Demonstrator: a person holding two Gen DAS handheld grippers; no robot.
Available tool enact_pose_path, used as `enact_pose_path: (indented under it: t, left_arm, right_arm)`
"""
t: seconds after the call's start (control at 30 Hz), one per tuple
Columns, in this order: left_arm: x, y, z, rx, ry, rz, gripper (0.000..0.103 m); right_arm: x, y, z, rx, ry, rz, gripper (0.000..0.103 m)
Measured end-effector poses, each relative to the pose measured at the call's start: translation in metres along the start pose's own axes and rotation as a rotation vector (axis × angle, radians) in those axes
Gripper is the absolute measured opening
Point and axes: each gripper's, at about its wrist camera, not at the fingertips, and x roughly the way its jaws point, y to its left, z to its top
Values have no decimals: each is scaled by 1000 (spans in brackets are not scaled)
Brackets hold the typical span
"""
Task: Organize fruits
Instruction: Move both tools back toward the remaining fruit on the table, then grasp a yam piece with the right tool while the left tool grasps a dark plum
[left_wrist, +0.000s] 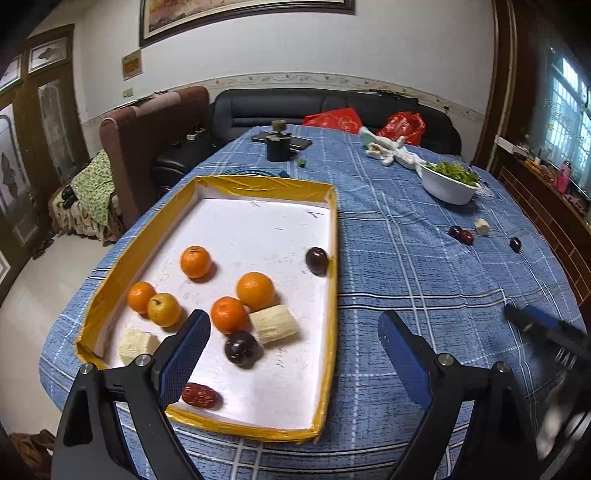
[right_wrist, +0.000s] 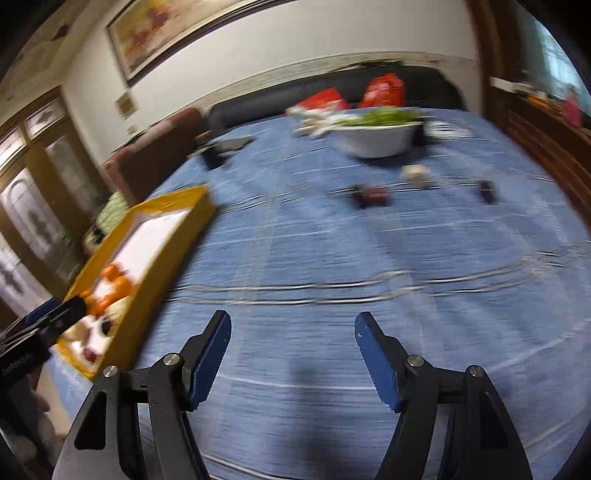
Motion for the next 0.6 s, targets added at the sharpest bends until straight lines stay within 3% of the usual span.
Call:
enact_pose_path:
  t: [0.2, 0.4, 0.53, 0.6]
  left_arm:
    - [9, -23, -3, 48, 29, -68, 92]
    - [14, -43, -5, 86, 59, -146, 92]
    - [11, -54, -5, 111, 51, -170, 92]
    - [10, -57, -5, 118, 46, -177, 92]
  right_arm:
    - [-25, -78, 23, 62, -41, -183, 74]
    - [-16, -109, 70, 107, -86, -145, 74]
    - [34, -113, 109, 121, -31, -74, 58]
    - [59, -114, 122, 137, -8, -74, 58]
